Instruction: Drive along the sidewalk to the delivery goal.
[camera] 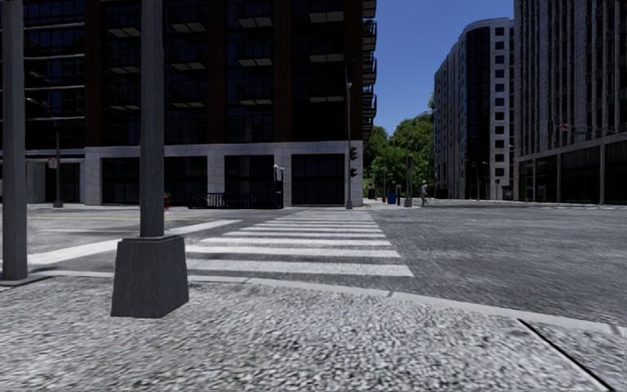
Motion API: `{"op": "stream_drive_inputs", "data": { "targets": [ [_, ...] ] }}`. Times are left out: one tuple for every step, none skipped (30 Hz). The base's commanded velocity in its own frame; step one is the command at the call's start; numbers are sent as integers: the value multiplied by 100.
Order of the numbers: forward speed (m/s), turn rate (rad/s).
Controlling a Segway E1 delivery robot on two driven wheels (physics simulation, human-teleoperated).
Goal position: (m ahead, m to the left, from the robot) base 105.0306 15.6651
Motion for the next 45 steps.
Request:
{"op": "stream_drive_inputs", "data": {
  "targets": [
    [200,0],
    [200,0],
    [200,0],
    [200,0],
    [200,0],
    [200,0],
    [200,0],
    [200,0],
    [200,0],
    [200,0],
    [200,0],
    [200,0],
    [200,0],
    [200,0],
    [200,0],
    [200,0],
    [200,0],
    [200,0],
    [200,0],
    [200,0],
    [200,0],
    [200,0],
    [200,0],
    [200,0],
    [200,0],
    [200,0],
    [200,0],
    [200,0],
    [200,0],
    [200,0],
    [200,0],
    [200,0],
    [200,0],
    [200,0],
    [200,0],
    [200,0],
    [200,0],
    [200,0],
    [200,0],
    [200,0],
    [200,0],
    [200,0],
    [200,0],
    [200,0],
    [200,0]
  ]
}}
